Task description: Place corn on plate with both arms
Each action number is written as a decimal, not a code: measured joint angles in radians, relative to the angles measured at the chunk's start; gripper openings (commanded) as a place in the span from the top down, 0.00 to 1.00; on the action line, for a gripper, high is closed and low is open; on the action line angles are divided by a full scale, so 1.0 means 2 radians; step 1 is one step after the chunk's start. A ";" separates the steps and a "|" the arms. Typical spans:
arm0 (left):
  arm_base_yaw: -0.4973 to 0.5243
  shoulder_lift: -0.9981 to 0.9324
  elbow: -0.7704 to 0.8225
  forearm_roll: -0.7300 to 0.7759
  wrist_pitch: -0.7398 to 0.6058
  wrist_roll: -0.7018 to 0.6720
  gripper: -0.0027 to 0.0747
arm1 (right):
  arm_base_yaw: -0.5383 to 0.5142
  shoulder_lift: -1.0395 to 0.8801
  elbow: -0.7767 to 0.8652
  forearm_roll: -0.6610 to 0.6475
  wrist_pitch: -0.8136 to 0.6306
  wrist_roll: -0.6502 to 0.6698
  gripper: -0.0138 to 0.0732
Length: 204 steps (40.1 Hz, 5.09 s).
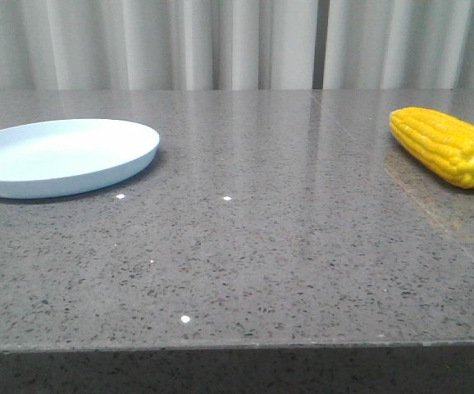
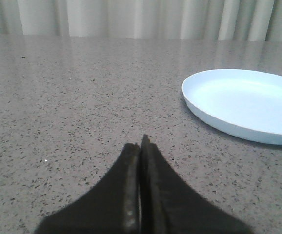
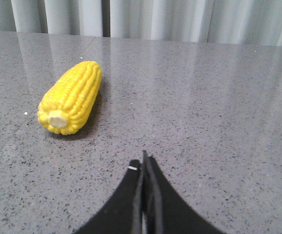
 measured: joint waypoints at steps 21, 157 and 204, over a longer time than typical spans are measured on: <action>0.000 0.000 0.000 0.000 0.000 0.000 0.99 | 0.000 0.000 0.000 0.000 0.000 -0.001 0.91; -0.062 0.607 -0.509 -0.001 0.238 0.013 0.37 | 0.000 0.185 -0.279 0.023 0.156 -0.001 0.17; -0.062 0.785 -0.542 -0.025 0.234 0.010 0.99 | 0.000 0.185 -0.279 0.024 0.158 -0.001 0.17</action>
